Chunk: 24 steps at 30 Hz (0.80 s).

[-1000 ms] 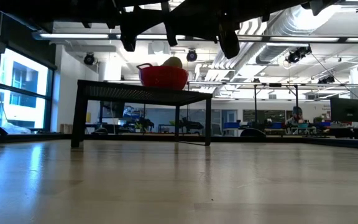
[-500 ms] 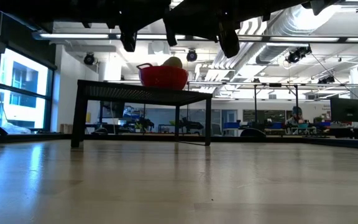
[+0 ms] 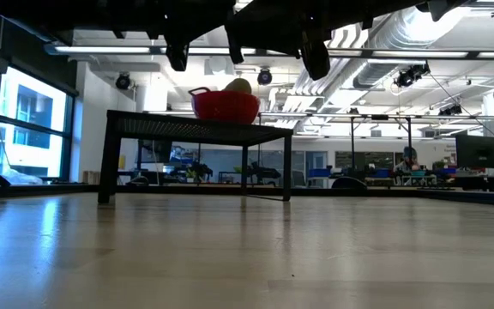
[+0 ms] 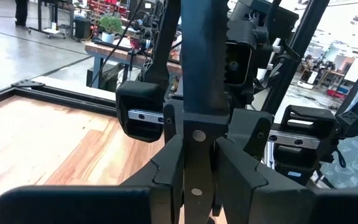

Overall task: Pick & Place Fruit
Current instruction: Put the knife on the shelf

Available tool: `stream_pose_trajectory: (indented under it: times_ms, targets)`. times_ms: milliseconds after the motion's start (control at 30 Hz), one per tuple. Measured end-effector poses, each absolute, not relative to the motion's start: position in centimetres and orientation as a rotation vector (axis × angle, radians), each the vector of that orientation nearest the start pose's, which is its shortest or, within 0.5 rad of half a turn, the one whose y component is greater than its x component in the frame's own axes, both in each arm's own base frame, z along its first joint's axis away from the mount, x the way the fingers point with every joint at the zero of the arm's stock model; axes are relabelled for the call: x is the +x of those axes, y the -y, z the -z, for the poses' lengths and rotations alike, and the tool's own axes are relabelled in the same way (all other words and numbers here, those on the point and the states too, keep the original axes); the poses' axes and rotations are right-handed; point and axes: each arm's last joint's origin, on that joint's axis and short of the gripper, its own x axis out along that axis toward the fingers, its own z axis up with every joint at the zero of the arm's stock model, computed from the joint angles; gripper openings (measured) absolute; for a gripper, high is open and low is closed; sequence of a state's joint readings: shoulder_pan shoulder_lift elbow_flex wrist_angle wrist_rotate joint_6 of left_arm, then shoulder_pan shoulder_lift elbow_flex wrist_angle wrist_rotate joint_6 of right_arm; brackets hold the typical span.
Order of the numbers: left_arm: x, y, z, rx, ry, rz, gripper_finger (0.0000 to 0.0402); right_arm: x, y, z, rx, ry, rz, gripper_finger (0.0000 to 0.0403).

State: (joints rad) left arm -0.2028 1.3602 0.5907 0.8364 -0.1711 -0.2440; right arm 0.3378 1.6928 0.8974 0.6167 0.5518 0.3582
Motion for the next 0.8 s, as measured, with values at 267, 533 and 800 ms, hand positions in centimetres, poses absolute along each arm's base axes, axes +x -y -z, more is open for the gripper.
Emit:
stream_pose_trajectory:
  times_ms: [267,533,800]
  targets:
    - [27.39,5.12,-24.07,-0.249,0.062,0.038,0.0068,34.23,-10.44,-21.62,0.288,-0.122,0.232,0.0087]
    - [27.38,5.12,-24.06,-0.247,0.061,0.038,0.0067,34.22,-10.54,-21.61,0.278,-0.127,0.211,0.0124]
    - [27.38,5.09,-24.05,-0.247,0.061,0.032,0.0067,34.2,-10.65,-21.59,0.27,-0.132,0.2,0.0218]
